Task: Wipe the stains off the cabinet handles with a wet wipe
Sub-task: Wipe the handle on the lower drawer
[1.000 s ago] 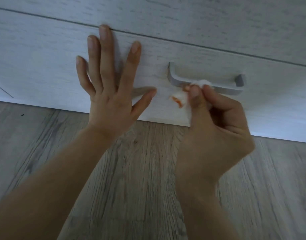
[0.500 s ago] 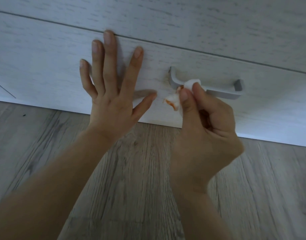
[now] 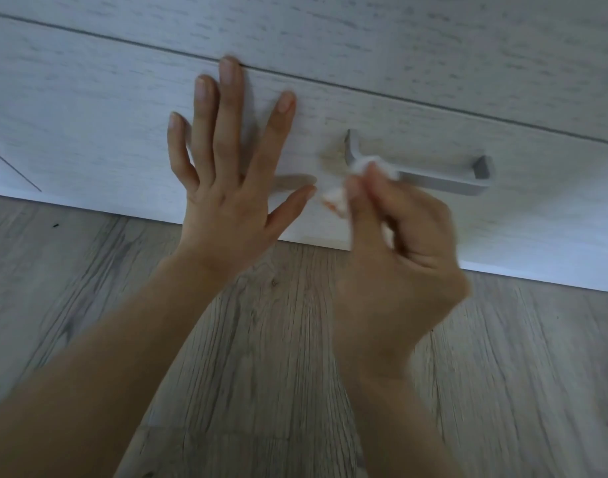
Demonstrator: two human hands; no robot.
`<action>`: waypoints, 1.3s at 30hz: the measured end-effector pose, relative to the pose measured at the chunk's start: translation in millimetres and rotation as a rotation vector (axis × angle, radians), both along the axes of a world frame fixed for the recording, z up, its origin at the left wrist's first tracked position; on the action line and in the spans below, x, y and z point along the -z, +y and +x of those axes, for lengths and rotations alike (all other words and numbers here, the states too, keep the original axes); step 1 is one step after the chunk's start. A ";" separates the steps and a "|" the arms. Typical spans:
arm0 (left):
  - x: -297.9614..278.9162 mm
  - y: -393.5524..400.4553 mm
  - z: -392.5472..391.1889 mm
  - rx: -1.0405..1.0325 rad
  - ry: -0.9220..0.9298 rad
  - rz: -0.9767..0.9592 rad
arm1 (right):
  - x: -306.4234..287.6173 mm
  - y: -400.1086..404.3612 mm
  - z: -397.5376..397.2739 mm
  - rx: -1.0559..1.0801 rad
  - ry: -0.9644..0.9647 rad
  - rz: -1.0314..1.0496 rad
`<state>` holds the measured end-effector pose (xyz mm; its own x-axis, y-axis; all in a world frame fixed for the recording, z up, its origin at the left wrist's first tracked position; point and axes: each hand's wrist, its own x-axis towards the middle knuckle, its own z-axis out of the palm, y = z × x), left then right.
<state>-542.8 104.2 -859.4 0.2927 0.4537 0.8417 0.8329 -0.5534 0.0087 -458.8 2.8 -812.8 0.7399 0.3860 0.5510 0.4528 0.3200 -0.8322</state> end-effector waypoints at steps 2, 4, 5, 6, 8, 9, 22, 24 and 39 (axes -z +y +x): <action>-1.1 -0.2 0.4 -0.007 -0.001 0.000 | 0.3 -0.4 -3.5 -0.013 -0.019 -0.019; -0.8 -0.5 0.4 -0.005 0.001 0.002 | 1.2 -3.7 2.7 0.002 0.012 -0.001; -0.4 -0.3 0.1 -0.007 0.004 0.007 | 0.7 -5.4 5.1 0.004 0.021 0.002; -0.2 -0.1 -0.2 -0.006 0.007 0.013 | 0.1 -6.4 6.3 0.004 0.029 0.001; 0.0 0.9 -0.6 -0.006 0.007 0.027 | 0.1 -4.4 4.1 0.004 0.069 0.011; 0.3 1.2 -0.7 -0.006 0.007 0.029 | 0.1 -2.2 2.2 0.010 0.093 0.021; 2.8 3.7 -2.5 -0.012 0.028 0.030 | 2.9 0.1 -14.1 -0.034 0.045 -0.064; 5.0 5.7 -7.5 -0.004 0.040 0.025 | 4.1 -6.4 -9.7 -0.019 0.028 -0.039; 9.8 11.7 -12.7 -0.010 0.049 0.080 | -10.2 -7.8 -21.5 -0.012 0.166 -0.044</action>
